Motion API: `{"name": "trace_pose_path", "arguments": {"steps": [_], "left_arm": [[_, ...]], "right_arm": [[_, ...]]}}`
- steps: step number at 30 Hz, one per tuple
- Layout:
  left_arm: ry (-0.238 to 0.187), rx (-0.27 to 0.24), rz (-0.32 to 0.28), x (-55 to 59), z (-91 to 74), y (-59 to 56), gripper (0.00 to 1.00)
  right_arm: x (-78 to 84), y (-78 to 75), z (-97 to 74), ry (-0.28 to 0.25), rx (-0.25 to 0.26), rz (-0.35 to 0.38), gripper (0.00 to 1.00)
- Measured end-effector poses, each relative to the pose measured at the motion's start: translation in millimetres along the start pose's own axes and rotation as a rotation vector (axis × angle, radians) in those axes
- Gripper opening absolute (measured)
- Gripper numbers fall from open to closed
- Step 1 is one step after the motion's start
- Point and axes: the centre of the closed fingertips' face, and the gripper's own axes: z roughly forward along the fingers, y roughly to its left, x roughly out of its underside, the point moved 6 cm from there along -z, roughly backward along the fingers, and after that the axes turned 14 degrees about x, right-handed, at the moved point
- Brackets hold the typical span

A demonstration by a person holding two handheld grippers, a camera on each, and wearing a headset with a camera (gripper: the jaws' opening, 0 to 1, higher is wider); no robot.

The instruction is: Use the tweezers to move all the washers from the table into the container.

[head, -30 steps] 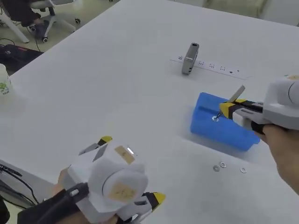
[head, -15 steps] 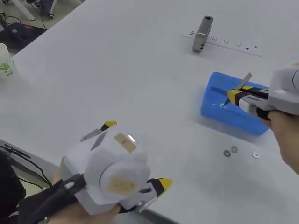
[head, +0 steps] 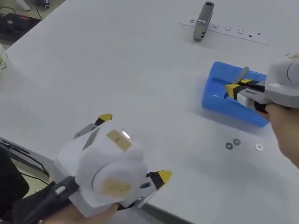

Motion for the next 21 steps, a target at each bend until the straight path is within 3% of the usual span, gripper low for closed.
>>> {"name": "trace_pose_path", "arguments": {"steps": [8,13,21], "left_arm": [[0.020,0.001,0.001,1.6,1.0,-0.6,0.96],[0.020,-0.003,0.004,1.5,0.8,0.0,0.96],[0.025,-0.002,0.002,2.3,1.1,0.4,0.96]], "right_arm": [[1.7,-3.5,0.6,-0.013,0.000,0.004,0.02],[-1.4,-3.3,0.7,0.023,-0.016,0.018,0.03],[-4.7,0.3,-7.7,0.048,0.002,0.023,0.03]]}}
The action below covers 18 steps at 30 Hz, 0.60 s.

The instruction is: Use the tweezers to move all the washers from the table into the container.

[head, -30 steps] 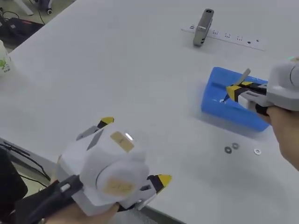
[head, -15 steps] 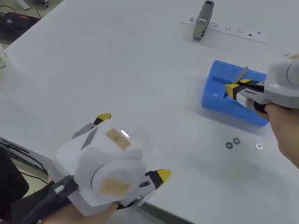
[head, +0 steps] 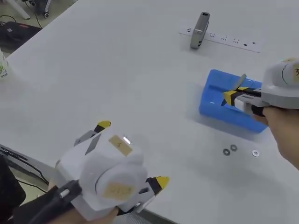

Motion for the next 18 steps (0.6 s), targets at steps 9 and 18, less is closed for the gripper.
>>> {"name": "trace_pose_path", "arguments": {"steps": [9,18], "left_arm": [[0.001,-0.005,-0.010,0.5,-0.2,1.0,0.97],[-0.016,-0.002,-0.013,-0.7,-0.9,1.1,0.98]], "right_arm": [[-15.3,0.6,-29.4,-0.048,0.009,0.006,0.03],[-22.5,7.1,-61.7,-0.093,-0.005,0.034,0.03]]}}
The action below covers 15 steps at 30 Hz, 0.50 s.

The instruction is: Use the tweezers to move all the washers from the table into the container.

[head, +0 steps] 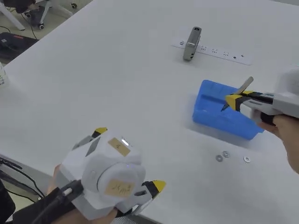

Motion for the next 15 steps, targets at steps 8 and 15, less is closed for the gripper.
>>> {"name": "trace_pose_path", "arguments": {"steps": [8,15], "left_arm": [[0.000,0.011,0.002,-0.1,0.6,-1.3,0.98],[-0.009,0.016,0.002,-0.9,0.6,-1.6,0.98]], "right_arm": [[15.0,14.1,-23.7,0.000,-0.012,-0.021,0.03],[49.3,23.4,-34.7,0.072,-0.033,0.042,0.03]]}}
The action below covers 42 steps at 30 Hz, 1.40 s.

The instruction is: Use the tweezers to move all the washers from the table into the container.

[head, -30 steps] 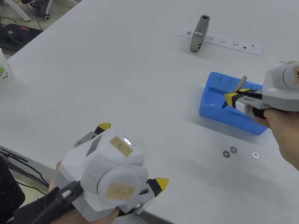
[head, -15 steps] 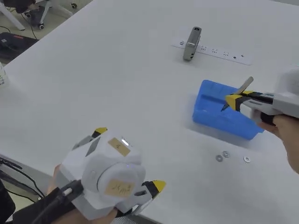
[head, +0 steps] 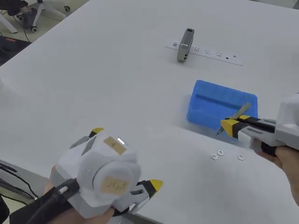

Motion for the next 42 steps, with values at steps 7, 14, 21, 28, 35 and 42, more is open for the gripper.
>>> {"name": "trace_pose_path", "arguments": {"steps": [7,14,21,28,35,42], "left_arm": [[0.000,-0.002,-0.008,0.5,-0.4,1.0,0.97],[0.008,-0.004,-0.007,1.4,0.0,1.0,0.97],[0.018,-0.004,-0.009,2.6,0.6,1.1,0.97],[0.017,-0.005,-0.007,2.4,0.7,0.9,0.96],[0.022,-0.006,-0.009,2.8,0.8,1.5,0.96],[0.023,-0.003,-0.005,2.9,1.1,0.9,0.96]], "right_arm": [[21.5,6.2,-1.0,0.048,0.002,-0.009,0.03],[29.2,3.2,5.1,0.065,0.011,-0.004,0.04],[35.7,1.9,6.3,0.070,0.039,0.014,0.04],[37.6,1.5,9.0,0.070,0.042,0.033,0.04],[39.1,4.4,7.4,0.062,0.052,0.004,0.03],[41.8,6.2,3.7,0.067,0.057,-0.035,0.02]]}}
